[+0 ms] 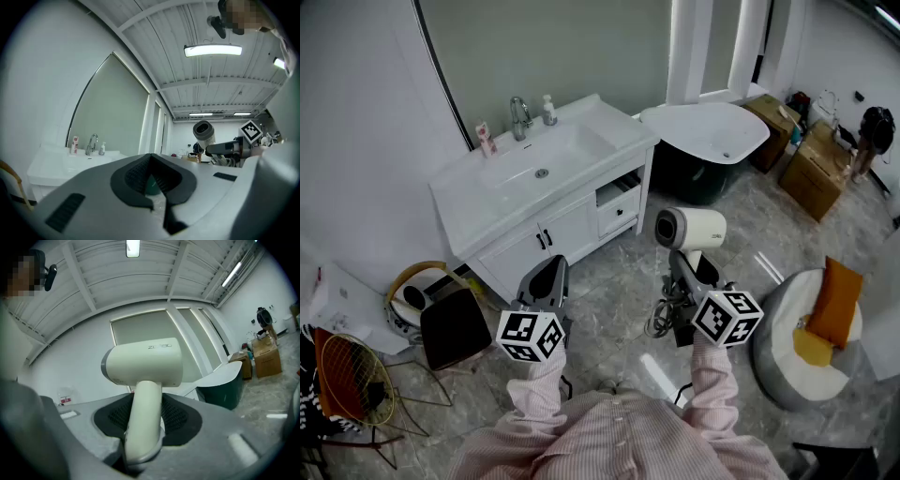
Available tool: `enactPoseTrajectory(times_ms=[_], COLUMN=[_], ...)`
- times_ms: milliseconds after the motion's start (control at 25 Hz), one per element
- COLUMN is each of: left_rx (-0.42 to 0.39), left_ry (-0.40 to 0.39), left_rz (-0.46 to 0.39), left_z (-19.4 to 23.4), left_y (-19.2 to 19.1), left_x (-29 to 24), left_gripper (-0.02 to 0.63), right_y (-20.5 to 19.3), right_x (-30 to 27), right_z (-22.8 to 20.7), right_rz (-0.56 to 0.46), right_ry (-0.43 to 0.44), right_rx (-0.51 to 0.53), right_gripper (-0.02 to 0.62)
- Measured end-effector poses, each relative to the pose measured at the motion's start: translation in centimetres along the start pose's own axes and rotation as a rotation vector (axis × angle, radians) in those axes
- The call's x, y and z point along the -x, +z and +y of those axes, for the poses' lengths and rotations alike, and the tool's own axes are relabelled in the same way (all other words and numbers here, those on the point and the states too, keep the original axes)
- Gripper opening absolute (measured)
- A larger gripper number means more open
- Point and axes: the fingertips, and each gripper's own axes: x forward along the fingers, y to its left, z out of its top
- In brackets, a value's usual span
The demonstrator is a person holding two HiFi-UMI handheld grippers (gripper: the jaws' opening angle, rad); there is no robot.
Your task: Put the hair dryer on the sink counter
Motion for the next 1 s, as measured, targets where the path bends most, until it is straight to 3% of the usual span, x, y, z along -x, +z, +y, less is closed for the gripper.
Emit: enactPoseTrajectory(times_ms=[600, 1000], left_rx=[-0.016, 0.002], left_ry=[0.006, 0.029], left_rz=[0.001, -0.001], left_z=[-2.6, -0.9], left_y=[-0.4, -1.0], left_x=[-0.3, -2.7], left_gripper=[-0.003, -0.002], right_y=[0.7, 0.4], right_x=[1.1, -1.2], right_z=[-1.0, -2.6], right_rz=[-0.018, -0.002], right_ry=[0.045, 0.053], right_rx=[0.007, -0.012], right_gripper=[0.164, 0.164])
